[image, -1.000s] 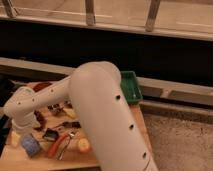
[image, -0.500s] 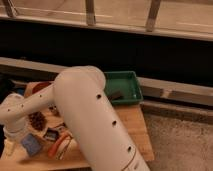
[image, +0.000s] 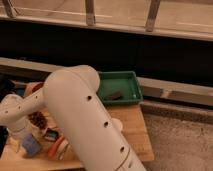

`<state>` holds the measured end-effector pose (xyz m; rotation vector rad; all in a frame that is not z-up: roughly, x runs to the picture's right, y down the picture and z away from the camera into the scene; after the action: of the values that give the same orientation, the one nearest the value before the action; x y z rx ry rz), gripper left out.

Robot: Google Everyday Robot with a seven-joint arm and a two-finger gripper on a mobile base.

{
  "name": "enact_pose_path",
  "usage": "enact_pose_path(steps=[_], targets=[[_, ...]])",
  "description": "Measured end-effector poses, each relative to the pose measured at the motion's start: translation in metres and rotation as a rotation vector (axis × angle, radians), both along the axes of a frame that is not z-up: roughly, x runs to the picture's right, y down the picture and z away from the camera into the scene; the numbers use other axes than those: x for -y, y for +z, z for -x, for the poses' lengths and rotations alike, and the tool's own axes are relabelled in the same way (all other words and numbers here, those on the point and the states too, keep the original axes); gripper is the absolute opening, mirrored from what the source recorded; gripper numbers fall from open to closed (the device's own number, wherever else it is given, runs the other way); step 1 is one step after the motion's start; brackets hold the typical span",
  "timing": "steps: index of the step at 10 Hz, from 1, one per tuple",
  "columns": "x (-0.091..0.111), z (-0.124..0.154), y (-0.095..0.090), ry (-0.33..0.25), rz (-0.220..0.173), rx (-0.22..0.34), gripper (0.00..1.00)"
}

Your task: Place sponge in tray

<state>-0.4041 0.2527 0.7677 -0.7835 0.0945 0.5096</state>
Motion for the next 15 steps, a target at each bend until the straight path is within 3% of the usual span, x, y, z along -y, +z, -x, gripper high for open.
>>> enact_pose_path(steps=[3,4,9,11,12,15], targets=[[-0.01,-0.005,0.01,-0.017,0.007,-0.04,0.79],[-0.013,-0.004,0.01,-0.021,0.01,-0.043,0.75],[-0.006,-0.007,0.002,-0.012,-0.017,-0.045,0.27],[0.015,-0.008,-0.016,0.004,-0.053,-0.029,0.06],[0.029,-0.01,-0.023,0.017,-0.069,-0.023,0.01],[0.082,-0.026,-0.041,0.048,-0.113,-0.023,0.0]])
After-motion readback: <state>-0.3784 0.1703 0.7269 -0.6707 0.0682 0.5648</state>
